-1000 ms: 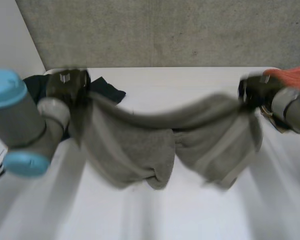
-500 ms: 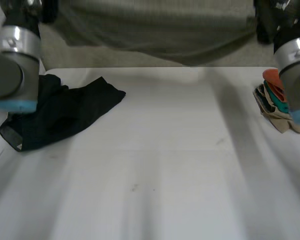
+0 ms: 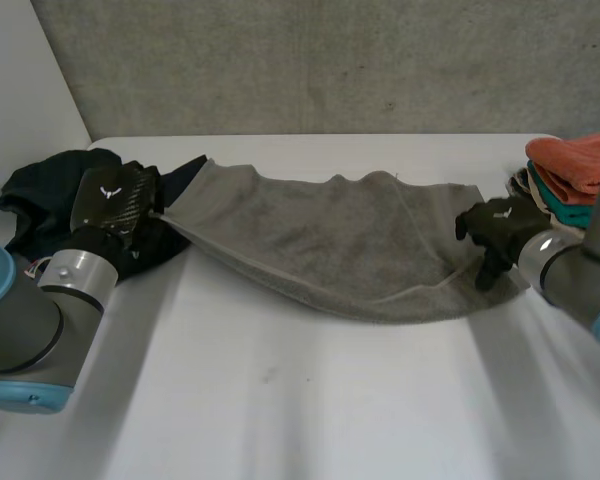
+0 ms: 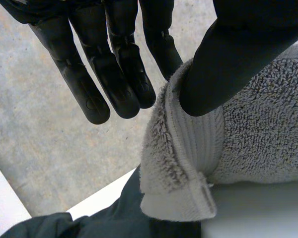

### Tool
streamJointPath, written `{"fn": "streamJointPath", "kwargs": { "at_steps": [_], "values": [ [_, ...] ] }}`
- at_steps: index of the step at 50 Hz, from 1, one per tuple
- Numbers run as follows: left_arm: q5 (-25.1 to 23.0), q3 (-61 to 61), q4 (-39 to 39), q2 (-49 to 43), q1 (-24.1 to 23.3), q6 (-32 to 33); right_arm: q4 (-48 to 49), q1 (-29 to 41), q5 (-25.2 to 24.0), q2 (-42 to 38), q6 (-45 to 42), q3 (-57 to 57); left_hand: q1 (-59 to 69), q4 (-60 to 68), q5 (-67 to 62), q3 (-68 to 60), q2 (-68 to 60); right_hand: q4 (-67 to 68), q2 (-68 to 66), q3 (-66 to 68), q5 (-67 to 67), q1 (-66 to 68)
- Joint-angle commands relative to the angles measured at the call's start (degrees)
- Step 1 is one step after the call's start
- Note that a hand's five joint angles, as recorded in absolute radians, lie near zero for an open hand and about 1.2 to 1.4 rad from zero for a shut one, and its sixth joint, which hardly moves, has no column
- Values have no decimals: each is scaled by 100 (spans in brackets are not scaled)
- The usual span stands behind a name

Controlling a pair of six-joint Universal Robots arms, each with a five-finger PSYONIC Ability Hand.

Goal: Fold the laundry.

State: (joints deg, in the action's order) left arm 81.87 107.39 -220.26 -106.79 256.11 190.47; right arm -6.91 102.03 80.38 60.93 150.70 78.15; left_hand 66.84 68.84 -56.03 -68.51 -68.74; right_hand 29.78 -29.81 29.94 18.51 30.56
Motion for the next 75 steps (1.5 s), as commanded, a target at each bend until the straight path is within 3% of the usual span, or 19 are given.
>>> {"fn": "streamJointPath", "kwargs": {
  "at_steps": [1, 12, 25, 28, 29, 33, 41, 45, 51, 54, 56, 61, 66, 70, 75],
  "values": [
    [-57, -7, 9, 71, 10, -1, -759, -122, -427, -195, -40, -1055, 1316, 1116, -1397, -1149, -1126, 49, -46, 33, 176, -29],
    [-57, -34, 9, 71, 18, -1, -1076, -140, -410, -1074, -1445, -1741, 1316, 1116, -1397, -1149, -1126, -439, 441, -455, -312, -517],
    [-57, -34, 9, 53, 80, -18, -1058, -122, 179, -2208, -1613, -2471, 1316, 1116, -1397, -1149, -1126, -171, 174, -187, -44, -249],
    [-48, -43, 35, 53, 71, -1, -1067, -105, 346, -2235, -1719, -2577, 1316, 1116, -1397, -1149, -1126, 4471, -4469, 4456, 4599, 4394],
    [-48, -43, 53, 53, 71, -1, -1058, -96, 381, -2200, -1710, -2577, 1316, 1116, -1397, -1149, -1126, 5016, -5014, 5001, 5144, 4938],
    [-39, -34, 289, 158, 106, 26, -1023, -96, 408, -1482, -1588, -2262, 1316, 1116, -1397, -1149, -1126, 5022, -5019, 5006, 5149, 4944],
    [-48, 10, 1888, 992, 159, 87, -1040, -578, 136, 101, -1587, -673, 1316, 1116, -1397, -1149, -1126, 5022, -5019, 5006, 5149, 4944],
    [-57, 203, 2890, 1529, 369, 595, -1172, -1078, -83, 558, -1919, 232, 1316, 1116, -1397, -1149, -1126, 5022, -5019, 5006, 5149, 4944],
    [-57, 827, 4647, 2223, 686, 2211, -1620, -1748, -260, 1508, -3088, 1561, 1316, 1116, -1397, -1149, -1126, 5022, -5019, 5006, 5149, 4944],
    [-92, 1038, 5323, 2399, 695, 2861, -2199, -2038, -321, 1808, -3844, 2001, 1316, 1116, -1397, -1149, -1126, 5022, -5019, 5006, 5149, 4944],
    [-127, 1082, 5458, 2409, 695, 3066, -2323, -2065, -392, 1869, -3907, 2072, 1316, 1116, -1397, -1149, -1126, 5022, -5019, 5006, 5149, 4944],
    [-434, 1012, 4897, 2330, 695, 3128, -1843, -2021, -681, 1896, -2979, 1906, 1316, 1116, -1397, -1149, -1126, 5022, -5019, 5006, 5149, 4944],
    [-602, 671, 3467, 1637, 520, 3111, -999, -1898, -787, 1730, -2212, 1669, 1316, 1116, -1397, -1149, -1126, 5022, -5019, 5006, 5149, 4944],
    [-585, 170, 2639, 908, 300, 3119, -181, -1793, -691, 1211, -1641, 1388, 1316, 1116, -1397, -1149, -1126, 5022, -5019, 5006, 5149, 4944],
    [-558, -577, 2154, -24, 159, 3120, 409, -1345, -349, 588, -1253, 913, 1316, 1116, -1397, -1149, -1126, 5022, -5019, 5006, 5149, 4944]
  ]
}}
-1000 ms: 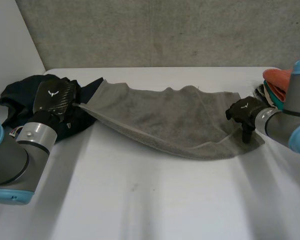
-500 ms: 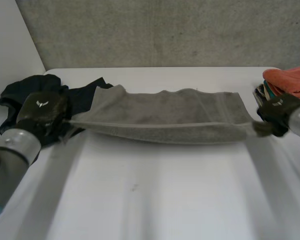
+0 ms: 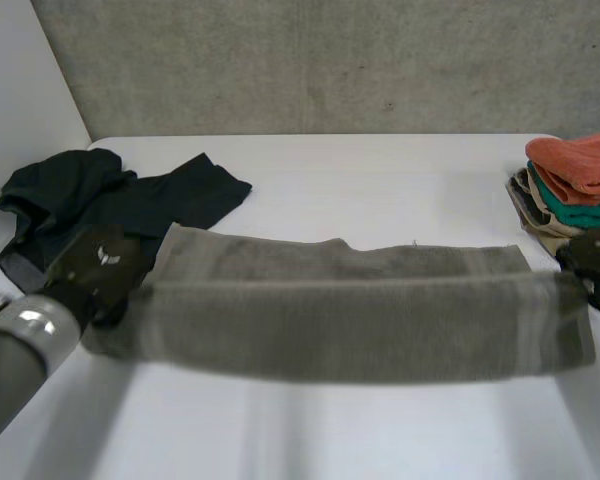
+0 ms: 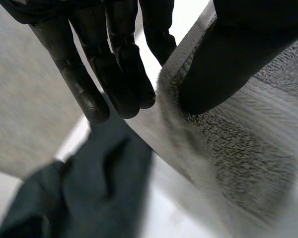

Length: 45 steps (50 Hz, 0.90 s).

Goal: Fold the laundry.

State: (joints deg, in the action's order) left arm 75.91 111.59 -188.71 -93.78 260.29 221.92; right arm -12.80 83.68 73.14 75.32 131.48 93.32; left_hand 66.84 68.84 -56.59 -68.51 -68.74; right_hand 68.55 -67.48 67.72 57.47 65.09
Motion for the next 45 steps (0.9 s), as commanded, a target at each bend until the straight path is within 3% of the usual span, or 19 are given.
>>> {"fn": "streamJointPath", "kwargs": {
  "at_steps": [1, 5, 16, 17, 19, 20, 28, 32, 35, 40, 45],
  "values": [
    [38, -1112, -1027, -1449, -277, -26, 1103, 596, 568, -1078, 686, -778, 1316, 1116, -1341, -1149, -1126, 1145, -1252, 1228, 1253, 1491],
    [64, -1902, -1098, -2205, -391, -26, 1323, 772, 955, -1606, 686, -1262, 1316, 1116, -1341, -1149, -1126, 1145, -1252, 1228, 1253, 1491],
    [934, -3960, -1037, -3928, -734, -35, 2141, 1089, 1237, -2662, 703, -2221, 1316, 1116, -1341, -1149, -1126, 1145, -1252, 1228, 1253, 1491],
    [943, -4048, -1037, -3998, -760, -35, 2220, 1115, 1360, -2724, 721, -2300, 1316, 1116, -1341, -1149, -1126, 152, -259, 234, 260, 498],
    [952, -4180, -1037, -4148, -848, -9, 2203, 1177, 1492, -2768, 712, -2353, -3571, -3771, 3545, 3737, 3761, -5198, 5090, -5115, -5090, -4852],
    [961, -4198, -1037, -4175, -892, 17, 2194, 1220, 1562, -2777, 704, -2362, -5684, -5884, 5659, 5851, 5874, -5855, 5748, -5772, -5747, -5509],
    [943, -4067, -1019, -4017, -1112, -61, 1879, 1405, 1739, -2295, 870, -1809, -5684, -5884, 5659, 5851, 5874, -5855, 5748, -5772, -5747, -5509],
    [935, -3733, -958, -3499, -1077, -149, 1483, 1353, 1581, -1732, 1055, -1361, -5684, -5884, 5659, 5851, 5874, -5855, 5748, -5772, -5747, -5509],
    [926, -3355, -940, -3095, -1068, -430, 1175, 1221, 1090, -1354, 1292, -948, -5684, -5884, 5659, 5851, 5874, -5855, 5748, -5772, -5747, -5509],
    [891, -2705, -940, -2480, -1024, -1071, 692, 450, 36, -879, 1398, -237, -5684, -5884, 5659, 5851, 5874, -4672, 4564, -4589, -4564, -4326],
    [873, -2116, -1036, -2145, -998, -1502, 752, 35, -449, -826, 1380, 265, -5684, -5884, 5659, 5851, 5874, -4115, 4007, -4032, -4007, -3769]
  ]
}}
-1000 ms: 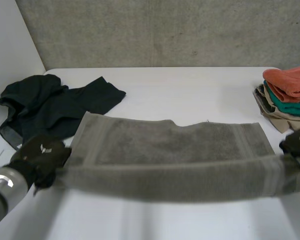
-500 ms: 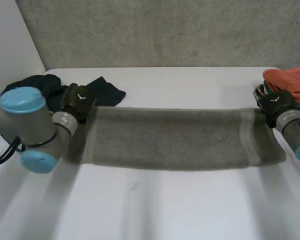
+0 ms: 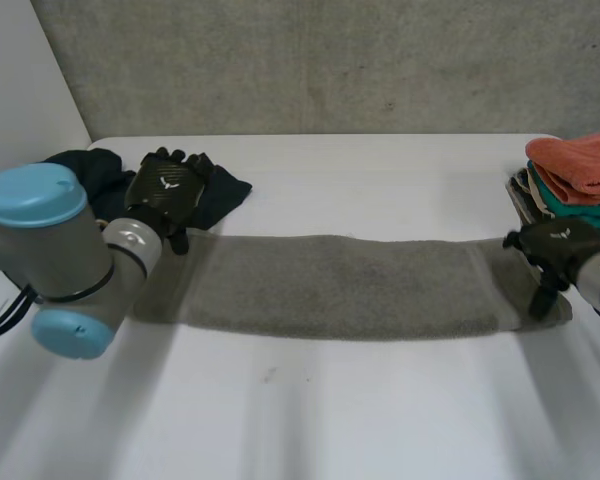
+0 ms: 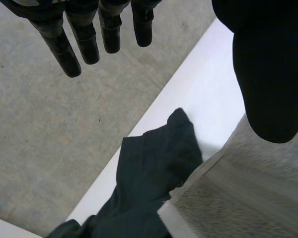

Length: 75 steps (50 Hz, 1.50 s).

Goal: Fold the laundry.

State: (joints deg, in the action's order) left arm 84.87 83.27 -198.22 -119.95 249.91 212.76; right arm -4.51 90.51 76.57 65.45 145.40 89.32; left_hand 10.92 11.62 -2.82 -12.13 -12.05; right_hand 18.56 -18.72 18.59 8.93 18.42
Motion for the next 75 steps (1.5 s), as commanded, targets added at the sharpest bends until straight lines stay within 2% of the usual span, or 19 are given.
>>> {"fn": "streamJointPath", "kwargs": {
  "at_steps": [1, 6, 10, 12, 13, 18, 23, 27, 32, 36, 46, 52, 59, 61, 62, 63, 64, 69, 75],
  "values": [
    [-23, 761, -94, 481, 32, -604, -33, -692, -836, 161, -3, 709, -92, -162, 282, 213, 205, 918, -902, 916, 881, 932],
    [-23, 937, -190, 464, 32, -622, 423, -745, -933, 91, -3, 911, -92, -162, 282, 213, 205, 1053, -1037, 1050, 1016, 1067],
    [-23, 954, -243, 446, 40, -630, 837, -710, -933, -163, -12, 947, -92, -162, 282, 213, 205, 2008, -1992, 2006, 1972, 2023],
    [-14, 954, -243, 429, 32, -648, 1013, -710, -889, -269, -12, 929, -92, -162, 282, 213, 205, 5224, -5208, 5221, 5187, 5238],
    [-14, 963, -243, 437, 32, -648, 1074, -728, -863, -270, -12, 920, -92, -162, 282, 213, 205, 6135, -6118, 6132, 6098, 6149],
    [-6, 998, -243, 455, 23, -648, 1294, -816, -591, -261, 14, 929, -92, -162, 282, 213, 205, 6144, -6128, 6141, 6107, 6158],
    [-6, 1077, -243, 534, 32, -648, 1277, -1395, -283, -59, -196, 920, -92, -162, 282, 213, 205, 6144, -6128, 6141, 6107, 6158],
    [-6, 1165, -243, 657, 49, -648, 1233, -1966, -90, 170, -1117, 850, -92, -162, 282, 213, 205, 6144, -6128, 6141, 6107, 6158],
    [-14, 1323, -243, 911, 119, -657, 1321, -2196, 174, 266, -2033, 745, -92, -162, 282, 213, 205, 6144, -6128, 6141, 6107, 6158],
    [-6, 1385, -243, 1061, 163, -666, 1417, -1477, 104, 573, -1920, 648, -92, -162, 282, 213, 205, 6144, -6128, 6141, 6107, 6158],
    [-6, 1561, -217, 1474, 155, -973, 2840, 1801, -370, 952, -1612, 727, -92, -162, 282, 213, 205, 6144, -6128, 6141, 6107, 6158],
    [-6, 1701, -226, 1545, 155, -1008, 3158, 3671, -695, -90, -1769, 447, -92, -162, 282, 213, 205, 6144, -6128, 6141, 6107, 6158],
    [-6, 1781, -243, 1484, 128, -1017, 3131, 4449, -661, -1069, -2200, 42, -92, -162, 282, 213, 205, 6144, -6128, 6141, 6107, 6158],
    [-6, 1781, -243, 1475, 120, -1017, 3140, 4449, -573, -1157, -2253, 6, -92, -162, 282, 213, 205, 4863, -4847, 4861, 4826, 4877],
    [-6, 1781, -243, 1466, 120, -1017, 3123, 4440, -538, -1149, -2227, 15, -92, -162, 282, 213, 205, 3422, -3406, 3420, 3386, 3437],
    [-6, 1781, -243, 1466, 111, -1017, 3079, 4440, -372, -1096, -2175, 58, -92, -162, 282, 213, 205, 44, -28, 42, 7, 58],
    [-6, 1781, -243, 1466, 111, -1009, 3061, 4423, -292, -1070, -2104, 76, -92, -162, 282, 213, 205, -789, 805, -791, -826, -775],
    [-14, 1772, -243, 1466, 93, -1008, 2947, 4178, 235, -447, -1078, 322, -92, -162, 282, 213, 205, -856, 872, -859, -893, -842],
    [-14, 1728, -243, 1492, 32, -1008, 2078, 2868, 245, 442, 619, 832, -92, -162, 282, 213, 205, -856, 872, -859, -893, -842]
  ]
}}
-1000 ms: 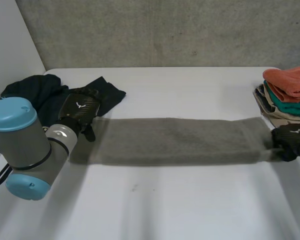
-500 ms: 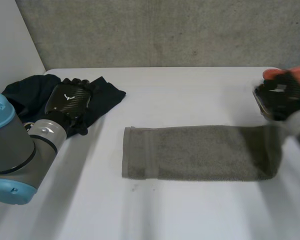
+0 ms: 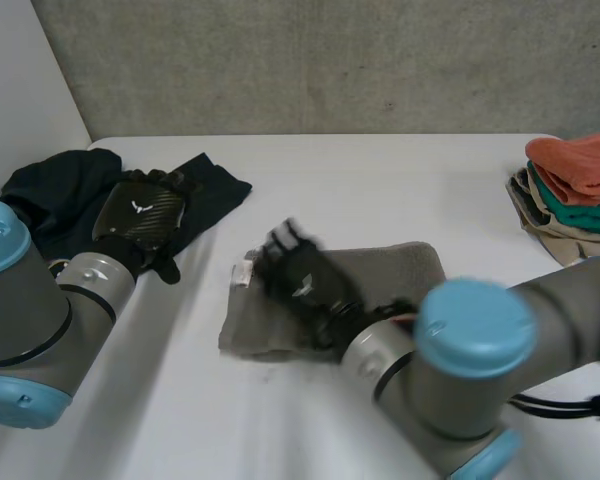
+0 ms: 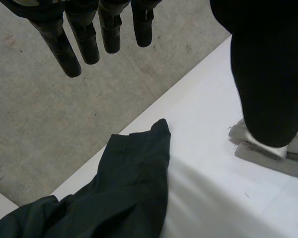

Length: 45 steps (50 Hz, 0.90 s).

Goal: Fold the laundry.

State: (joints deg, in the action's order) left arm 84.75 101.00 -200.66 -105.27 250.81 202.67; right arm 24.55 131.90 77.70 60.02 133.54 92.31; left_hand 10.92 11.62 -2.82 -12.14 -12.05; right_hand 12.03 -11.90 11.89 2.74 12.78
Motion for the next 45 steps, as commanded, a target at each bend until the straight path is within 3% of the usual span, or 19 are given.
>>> {"fn": "streamJointPath", "kwargs": {
  "at_steps": [1, 8, 9, 10, 13, 15, 20, 28, 33, 36, 37, 41, 44, 45],
  "values": [
    [-2, -54, 1, 24, -84, 1, -994, -1394, 97, 985, 1937, 585, -92, -162, 282, 214, 205, -203, 190, -189, -274, -278],
    [7, -98, -8, -3, -287, 1, -1532, -2413, -88, 933, 1843, 1148, -92, -162, 282, 214, 205, -115, 102, -102, -186, -190],
    [-2, -98, -8, -11, -296, 1, -1523, -2528, -106, 906, 1746, 1209, -92, -162, 282, 214, 205, 639, -652, 653, 568, 564],
    [7, -98, -8, -12, -296, 1, -1514, -2686, -123, 837, 1510, 1271, -92, -162, 282, 214, 205, 2811, -2824, 2825, 2740, 2736],
    [7, -89, -34, -20, -322, 1, -1497, -2819, -53, 748, 1192, 1263, -92, -162, 282, 214, 205, 6322, -6335, 6335, 6251, 6247],
    [7, -81, -34, -12, -331, 1, -1453, -2863, 0, 722, 1016, 1184, -92, -162, 282, 214, 205, 6797, -6810, 6811, 6726, 6722],
    [7, -54, -34, -3, -340, 1, -1076, -2802, 272, 827, 981, 912, -92, -162, 282, 214, 205, 6797, -6810, 6811, 6726, 6722],
    [24, -80, -25, 94, -348, -8, -478, -1353, 238, 1223, 910, 314, -92, -162, 282, 214, 205, 6797, -6810, 6811, 6726, 6722],
    [51, -98, -34, 243, -401, -95, -3, -19, -253, 452, 753, 33, -92, -162, 282, 214, 205, 6797, -6810, 6811, 6726, 6722],
    [77, -133, -43, 296, -480, -411, -99, 327, -404, 20, 542, -143, -92, -162, 282, 214, 205, 6797, -6810, 6811, 6726, 6722],
    [86, -159, -43, 305, -489, -517, -239, 423, -413, -216, 463, -231, -92, -162, 282, 214, 205, 6403, -6416, 6417, 6332, 6328],
    [112, -300, -26, 340, -507, -1079, -643, 346, -413, -368, 715, -293, -71, -141, 261, 192, 184, 208, -221, 222, 137, 133],
    [112, -397, -25, 358, -550, -1466, -627, 267, -370, -219, 1373, -319, -54, -124, 244, 175, 167, -26, 13, -12, -97, -101],
    [112, -440, -25, 358, -577, -1554, -618, 5, -291, -45, 1959, -354, -54, -124, 244, 175, 167, -160, 147, -146, -231, -235]
  ]
}}
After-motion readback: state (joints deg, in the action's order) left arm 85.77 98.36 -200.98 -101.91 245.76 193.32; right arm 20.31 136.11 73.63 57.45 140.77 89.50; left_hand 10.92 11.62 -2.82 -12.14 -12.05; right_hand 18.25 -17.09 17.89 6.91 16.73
